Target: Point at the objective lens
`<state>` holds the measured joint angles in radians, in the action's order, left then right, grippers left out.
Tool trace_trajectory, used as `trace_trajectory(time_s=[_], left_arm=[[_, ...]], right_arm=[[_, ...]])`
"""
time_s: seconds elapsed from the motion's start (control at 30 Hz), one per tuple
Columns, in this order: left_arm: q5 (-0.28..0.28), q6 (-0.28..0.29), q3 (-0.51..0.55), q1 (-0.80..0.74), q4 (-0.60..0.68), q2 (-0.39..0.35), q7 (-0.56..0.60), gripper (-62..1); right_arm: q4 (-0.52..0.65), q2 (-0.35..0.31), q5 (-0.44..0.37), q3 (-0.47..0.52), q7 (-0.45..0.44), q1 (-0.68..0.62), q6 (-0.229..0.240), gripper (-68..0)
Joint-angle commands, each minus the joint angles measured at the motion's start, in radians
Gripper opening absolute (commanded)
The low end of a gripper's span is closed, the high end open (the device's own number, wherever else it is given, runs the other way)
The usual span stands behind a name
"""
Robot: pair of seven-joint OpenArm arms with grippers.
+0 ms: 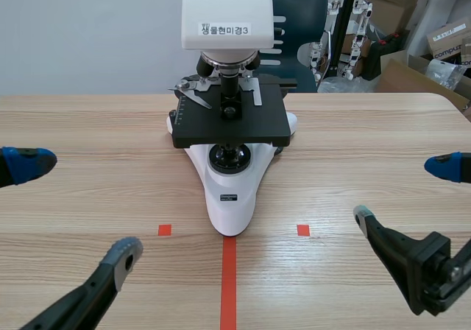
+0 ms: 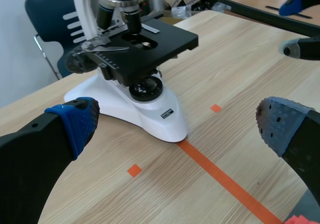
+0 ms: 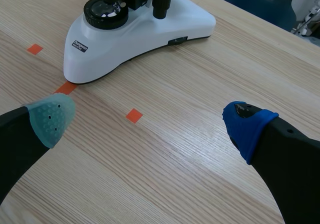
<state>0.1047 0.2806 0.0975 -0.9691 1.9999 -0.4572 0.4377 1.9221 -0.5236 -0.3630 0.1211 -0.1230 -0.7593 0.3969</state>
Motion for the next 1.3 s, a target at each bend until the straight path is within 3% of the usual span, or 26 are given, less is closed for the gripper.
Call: trace_trajectory(time_s=[0.0, 0.2, 1.27], left_arm=[[0.031, -0.004, 0.024, 0.000, 0.011, -0.001, 0.014, 1.4], [0.088, 0.002, 0.049, 0.003, 0.011, -0.001, 0.015, 1.4], [0.086, 0.002, 0.049, 0.003, 0.011, -0.001, 0.006, 1.4]], right_arm=[[0.011, -0.008, -0.010, 0.002, -0.015, 0.011, -0.007, -1.0], [0.011, -0.008, -0.010, 0.002, -0.015, 0.011, -0.007, -1.0], [0.011, -0.008, -0.010, 0.002, -0.015, 0.011, -0.007, -1.0]])
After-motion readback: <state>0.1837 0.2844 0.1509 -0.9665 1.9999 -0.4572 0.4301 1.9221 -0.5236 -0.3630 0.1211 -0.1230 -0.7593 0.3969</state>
